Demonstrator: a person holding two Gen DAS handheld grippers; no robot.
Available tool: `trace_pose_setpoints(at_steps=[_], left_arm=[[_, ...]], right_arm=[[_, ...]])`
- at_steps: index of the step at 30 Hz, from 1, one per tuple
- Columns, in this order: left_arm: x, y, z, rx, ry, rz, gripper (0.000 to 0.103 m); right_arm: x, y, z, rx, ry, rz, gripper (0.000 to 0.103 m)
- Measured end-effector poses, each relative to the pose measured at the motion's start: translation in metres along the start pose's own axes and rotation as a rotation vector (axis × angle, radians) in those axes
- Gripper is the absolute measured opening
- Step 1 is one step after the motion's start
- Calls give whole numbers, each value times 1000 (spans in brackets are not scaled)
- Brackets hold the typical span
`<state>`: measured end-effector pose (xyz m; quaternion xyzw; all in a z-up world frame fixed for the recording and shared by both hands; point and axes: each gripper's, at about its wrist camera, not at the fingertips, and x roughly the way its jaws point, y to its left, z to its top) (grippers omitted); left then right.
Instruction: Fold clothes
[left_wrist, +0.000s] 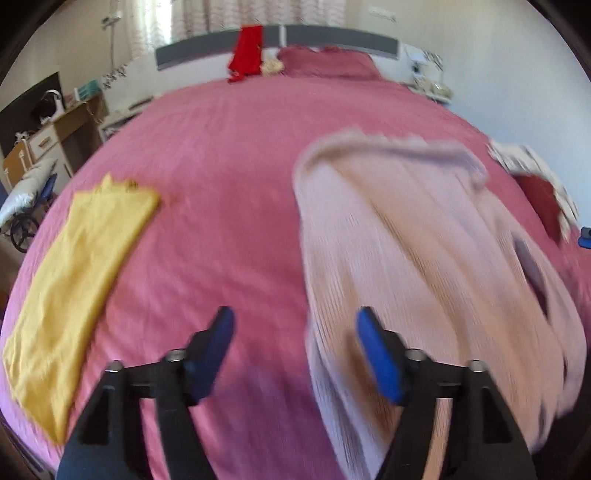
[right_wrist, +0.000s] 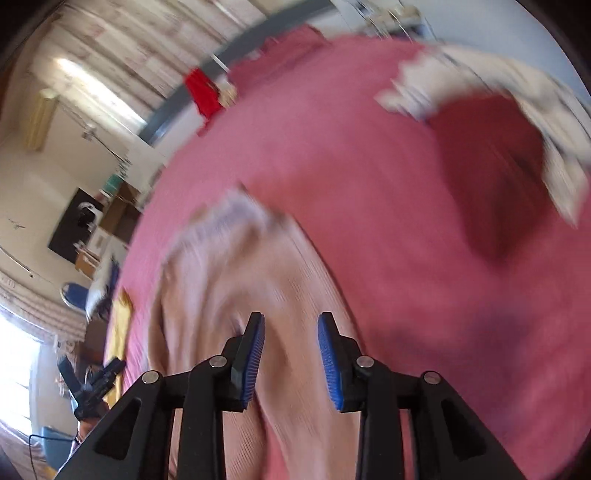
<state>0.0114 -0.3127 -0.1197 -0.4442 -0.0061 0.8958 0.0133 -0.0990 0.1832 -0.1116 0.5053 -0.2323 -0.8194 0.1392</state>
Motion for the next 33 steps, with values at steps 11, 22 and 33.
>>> trace_pose_setpoints(at_steps=[11, 22, 33], left_arm=[[9, 17, -90, -362, 133, -249, 81], [22, -24, -86, -220, 182, -176, 83], [-4, -12, -34, -75, 205, -72, 17]], right_arm=[[17, -55, -114, 19, 215, -69, 30], [49, -30, -121, -82, 241, -41, 44], [9, 18, -62, -530, 153, -424, 8]])
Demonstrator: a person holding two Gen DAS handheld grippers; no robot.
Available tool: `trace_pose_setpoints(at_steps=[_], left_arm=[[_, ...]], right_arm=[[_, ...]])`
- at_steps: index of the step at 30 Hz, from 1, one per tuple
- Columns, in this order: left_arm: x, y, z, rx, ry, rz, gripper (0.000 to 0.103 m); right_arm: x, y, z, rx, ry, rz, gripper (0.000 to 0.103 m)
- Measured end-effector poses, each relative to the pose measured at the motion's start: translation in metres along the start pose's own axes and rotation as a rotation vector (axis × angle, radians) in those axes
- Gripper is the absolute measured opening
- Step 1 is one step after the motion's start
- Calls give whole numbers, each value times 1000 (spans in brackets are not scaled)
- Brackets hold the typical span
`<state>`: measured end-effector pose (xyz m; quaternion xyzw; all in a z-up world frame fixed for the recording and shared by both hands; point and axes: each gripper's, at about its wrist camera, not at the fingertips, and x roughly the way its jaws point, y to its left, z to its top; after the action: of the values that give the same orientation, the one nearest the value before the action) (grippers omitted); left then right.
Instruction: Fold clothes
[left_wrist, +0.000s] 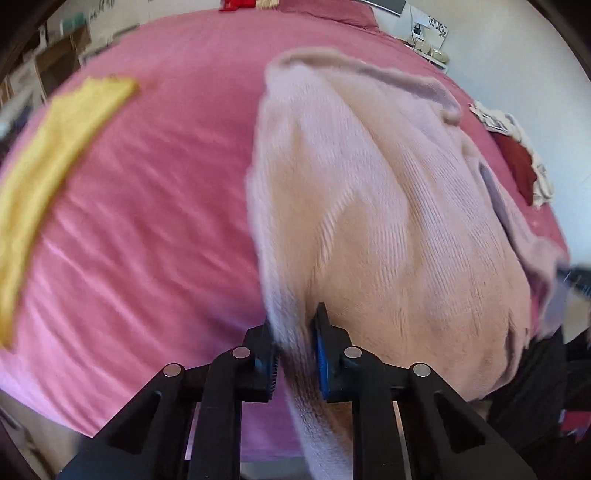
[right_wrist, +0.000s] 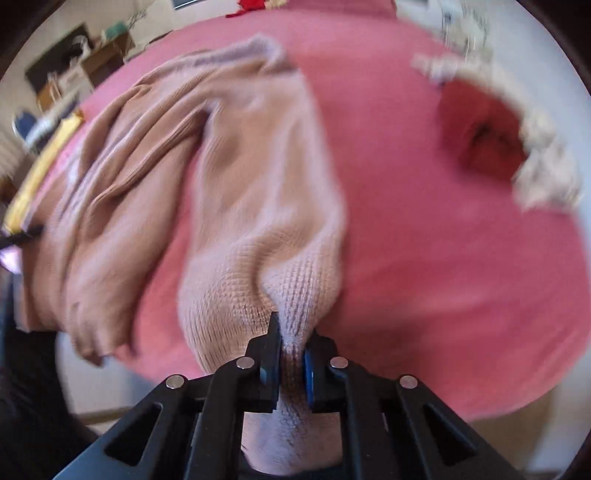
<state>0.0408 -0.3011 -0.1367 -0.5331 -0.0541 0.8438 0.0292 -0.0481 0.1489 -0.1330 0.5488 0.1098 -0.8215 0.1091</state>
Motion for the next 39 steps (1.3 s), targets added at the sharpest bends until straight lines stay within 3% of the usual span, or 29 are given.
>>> trace_pose_setpoints(at_steps=[4, 8, 10, 12, 14, 15, 17, 18, 19, 22, 25, 28, 30, 34, 37, 39], left_arm=[[-28, 65, 36, -26, -50, 203, 16], [-48, 148, 62, -121, -64, 404, 16], [-48, 172, 64, -180, -62, 415, 16], [-40, 167, 64, -190, -73, 325, 16], [-26, 148, 60, -166, -80, 215, 21], [-16, 135, 56, -149, -72, 162, 25], [3, 109, 45, -114, -52, 53, 45], [10, 96, 38, -94, -44, -4, 47], [18, 83, 31, -74, -37, -62, 49], [35, 62, 17, -60, -3, -146, 60], [44, 58, 9, -86, 1, -195, 70], [46, 62, 5, -127, -15, -218, 73], [44, 63, 0, -156, -23, -249, 78], [36, 59, -25, -221, -17, -414, 82], [36, 44, -42, -147, -50, -367, 82], [36, 30, -45, -68, -58, -285, 82]], right_arm=[[-23, -63, 47, -47, -38, -240, 8], [-23, -137, 94, 7, -50, -472, 8], [-16, -171, 110, 54, -40, -590, 8], [-5, -209, 117, 129, -22, -656, 11], [22, -246, 118, 267, 45, -624, 23], [39, -259, 117, 326, 103, -597, 23], [70, -279, 102, 458, 214, -515, 23], [74, -282, 95, 506, 207, -475, 23], [67, -282, 87, 560, 130, -440, 23], [30, -263, 75, 600, -76, -449, 25], [-17, -208, 60, 537, -283, -315, 27], [-29, -127, 49, 371, -321, -20, 28], [-18, -62, 38, 245, -272, 192, 28], [14, 41, 10, 84, -157, 379, 28], [42, 89, -12, 60, -79, 447, 28], [60, 96, -17, 78, -9, 436, 28]])
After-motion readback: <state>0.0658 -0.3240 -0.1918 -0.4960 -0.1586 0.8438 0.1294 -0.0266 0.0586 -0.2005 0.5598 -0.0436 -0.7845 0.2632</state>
